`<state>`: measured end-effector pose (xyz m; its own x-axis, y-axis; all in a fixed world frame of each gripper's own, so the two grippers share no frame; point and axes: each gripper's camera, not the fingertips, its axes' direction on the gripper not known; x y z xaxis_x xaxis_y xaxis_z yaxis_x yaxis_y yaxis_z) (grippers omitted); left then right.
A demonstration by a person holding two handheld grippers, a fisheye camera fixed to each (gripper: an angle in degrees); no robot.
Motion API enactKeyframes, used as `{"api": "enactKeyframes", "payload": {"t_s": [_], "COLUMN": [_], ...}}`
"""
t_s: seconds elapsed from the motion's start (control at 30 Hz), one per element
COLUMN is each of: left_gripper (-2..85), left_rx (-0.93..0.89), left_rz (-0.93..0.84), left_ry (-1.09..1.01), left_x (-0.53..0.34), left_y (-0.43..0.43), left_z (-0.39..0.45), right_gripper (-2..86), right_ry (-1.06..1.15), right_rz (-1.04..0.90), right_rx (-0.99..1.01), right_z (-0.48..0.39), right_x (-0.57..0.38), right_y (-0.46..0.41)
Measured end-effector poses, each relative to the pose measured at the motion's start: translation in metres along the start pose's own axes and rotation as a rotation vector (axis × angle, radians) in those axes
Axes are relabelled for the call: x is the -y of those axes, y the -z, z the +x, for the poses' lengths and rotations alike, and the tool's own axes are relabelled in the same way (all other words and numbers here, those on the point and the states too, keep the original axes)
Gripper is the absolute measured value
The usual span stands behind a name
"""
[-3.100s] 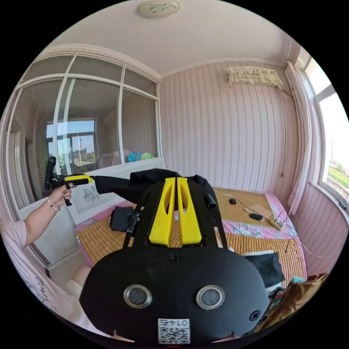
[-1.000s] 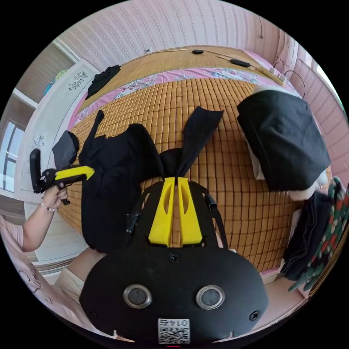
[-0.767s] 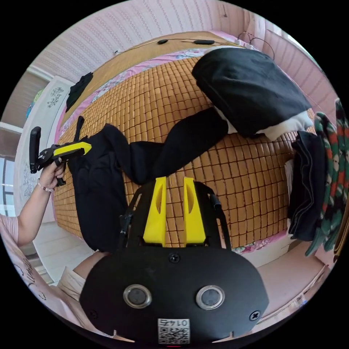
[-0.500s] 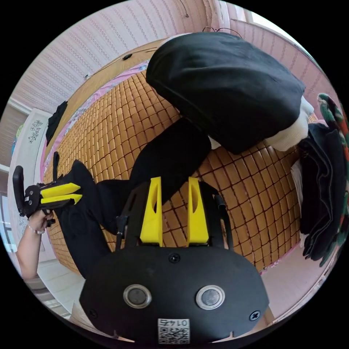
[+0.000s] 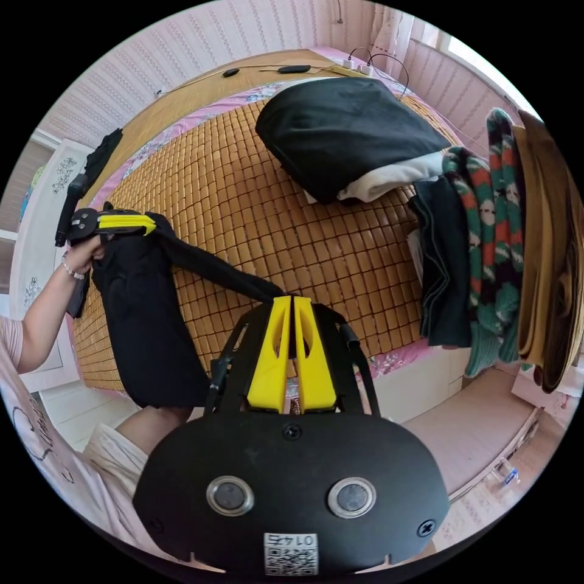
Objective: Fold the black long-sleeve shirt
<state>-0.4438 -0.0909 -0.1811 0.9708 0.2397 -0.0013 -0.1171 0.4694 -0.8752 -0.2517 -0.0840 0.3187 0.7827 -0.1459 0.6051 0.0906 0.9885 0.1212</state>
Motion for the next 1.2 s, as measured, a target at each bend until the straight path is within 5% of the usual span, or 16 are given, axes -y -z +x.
{"api": "enactKeyframes", "payload": {"t_s": [0.13, 0.43, 0.73, 1.03, 1.2], "left_gripper": [0.8, 4.8, 0.2, -0.9, -0.9], "left_rx": [0.002, 0.069, 0.054, 0.059, 0.074], "left_rz": [0.145, 0.092, -0.032, -0.036, -0.042], "left_ry": [0.155, 0.244, 0.263, 0.264, 0.242], "left_x": [0.034, 0.035, 0.046, 0.050, 0.047], "left_y": [-0.008, -0.028, -0.085, -0.084, -0.078], "left_z": [-0.032, -0.047, -0.053, -0.047, -0.043], "right_gripper": [0.9, 10.8, 0.1, 10.2, 0.5], "right_ry": [-0.108, -0.078, -0.135, 0.003, 0.009], "right_rz": [0.053, -0.018, -0.013, -0.033, -0.071], "right_rx": [-0.107, -0.042, -0.114, -0.122, -0.245], "right_z": [0.048, 0.046, 0.089, 0.059, 0.078], "right_x": [0.028, 0.014, 0.011, 0.017, 0.040], "right_y": [-0.028, -0.080, -0.084, -0.109, -0.145]}}
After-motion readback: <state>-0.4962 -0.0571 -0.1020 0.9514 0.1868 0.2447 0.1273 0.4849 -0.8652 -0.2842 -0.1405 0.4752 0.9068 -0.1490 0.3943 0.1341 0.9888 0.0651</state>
